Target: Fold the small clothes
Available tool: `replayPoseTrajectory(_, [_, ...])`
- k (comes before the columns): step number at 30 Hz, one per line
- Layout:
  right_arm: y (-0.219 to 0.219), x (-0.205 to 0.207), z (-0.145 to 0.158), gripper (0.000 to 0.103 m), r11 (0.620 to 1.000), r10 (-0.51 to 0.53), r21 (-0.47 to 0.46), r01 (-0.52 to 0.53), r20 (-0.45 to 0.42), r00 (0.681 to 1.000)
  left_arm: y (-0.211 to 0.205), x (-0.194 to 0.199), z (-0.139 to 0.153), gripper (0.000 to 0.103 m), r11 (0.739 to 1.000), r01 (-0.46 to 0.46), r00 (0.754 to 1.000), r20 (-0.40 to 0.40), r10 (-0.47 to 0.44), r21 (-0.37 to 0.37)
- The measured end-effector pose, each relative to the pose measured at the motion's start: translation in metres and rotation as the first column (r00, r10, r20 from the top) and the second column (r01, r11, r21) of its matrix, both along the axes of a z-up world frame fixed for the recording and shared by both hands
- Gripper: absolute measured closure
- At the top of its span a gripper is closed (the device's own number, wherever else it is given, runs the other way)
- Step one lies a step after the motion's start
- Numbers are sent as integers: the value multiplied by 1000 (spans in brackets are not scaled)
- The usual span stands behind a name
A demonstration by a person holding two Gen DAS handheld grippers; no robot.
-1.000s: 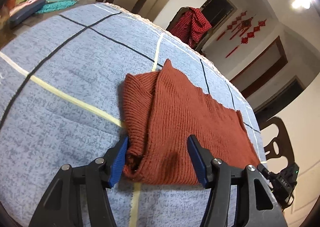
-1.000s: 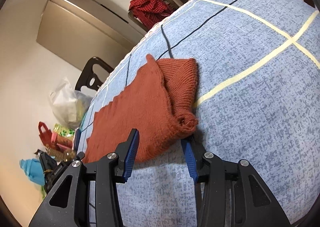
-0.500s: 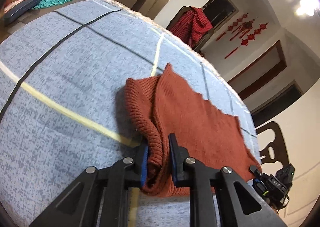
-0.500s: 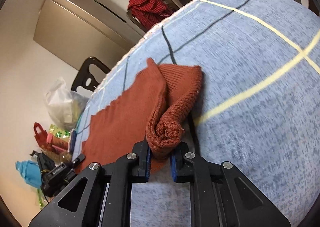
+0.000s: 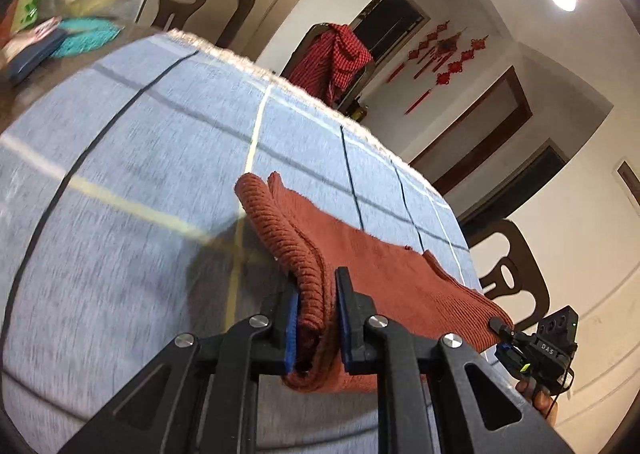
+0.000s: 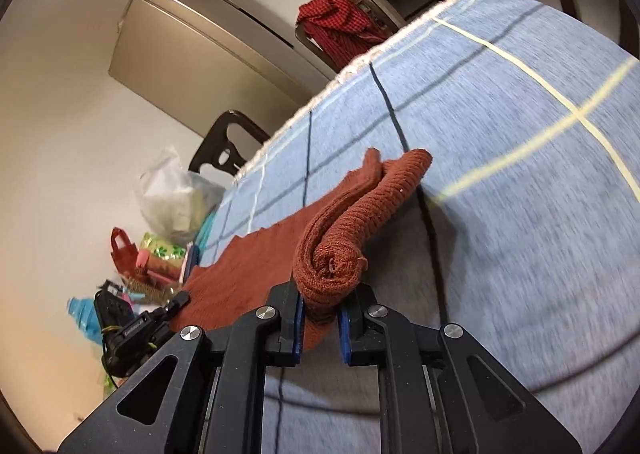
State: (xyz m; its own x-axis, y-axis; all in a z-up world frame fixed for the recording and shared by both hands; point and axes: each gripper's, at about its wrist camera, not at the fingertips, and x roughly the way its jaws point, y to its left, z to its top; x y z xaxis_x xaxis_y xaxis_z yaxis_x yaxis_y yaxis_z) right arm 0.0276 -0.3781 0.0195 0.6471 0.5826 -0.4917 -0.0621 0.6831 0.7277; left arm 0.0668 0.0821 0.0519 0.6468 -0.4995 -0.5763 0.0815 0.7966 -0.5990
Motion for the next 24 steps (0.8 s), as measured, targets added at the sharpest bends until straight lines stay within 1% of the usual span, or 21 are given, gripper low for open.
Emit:
replayPoseTrajectory(2, [-4, -11, -11, 90, 1000, 0, -13, 0, -37, 999, 3, -8, -10, 85, 1000, -12, 1000, -26, 12, 1])
replayPoseTrajectory(4, [-10, -16, -24, 90, 1000, -12, -6, 12, -72, 997, 6, -13, -23, 85, 1000, -18, 999, -49, 18, -2])
replayPoseTrajectory(7, [-15, -16, -47, 89, 1000, -18, 2, 18, -135, 991, 8, -12, -44, 85, 1000, -29, 994, -104, 29, 6])
replayPoseTrajectory(8, [-15, -16, -49, 89, 1000, -15, -9, 14, -144, 989, 8, -12, -47, 84, 1000, -22, 993, -114, 24, 13])
replayPoseTrajectory(9, [-13, -17, -50, 86, 999, -13, -35, 8, -147, 989, 8, -14, -49, 83, 1000, -21, 993, -119, 23, 19])
replayPoseTrajectory(11, [-11, -21, -41, 83, 995, -24, -101, 12, -120, 993, 8, -17, -46, 82, 999, -19, 994, -109, 22, 33])
replayPoseTrajectory(14, [-12, -29, -21, 75, 981, -40, -190, 30, -50, 998, 12, -20, -38, 67, 998, -25, 996, -82, 31, 62])
replayPoseTrajectory(15, [-14, -31, -16, 75, 975, -51, -216, 43, -31, 998, 14, -18, -37, 59, 997, -31, 996, -77, 36, 67])
replayPoseTrajectory(16, [-13, -32, -10, 75, 967, -62, -249, 57, -9, 998, 14, -17, -37, 56, 997, -35, 996, -75, 40, 70])
replayPoseTrajectory(19, [-2, -34, 9, 75, 943, -60, -321, 81, 74, 995, 14, -7, -40, 55, 996, -37, 996, -79, 44, 83])
replayPoseTrajectory(20, [6, -34, 14, 75, 938, -45, -339, 78, 102, 994, 14, -2, -43, 55, 996, -40, 995, -88, 47, 86])
replayPoseTrajectory(22, [24, -30, 19, 75, 931, 14, -363, 34, 128, 992, 12, 2, -47, 55, 995, -40, 995, -84, 48, 86])
replayPoseTrajectory(24, [50, -24, 18, 75, 919, 88, -392, -32, 126, 988, 9, 3, -45, 52, 994, -40, 996, -75, 48, 100])
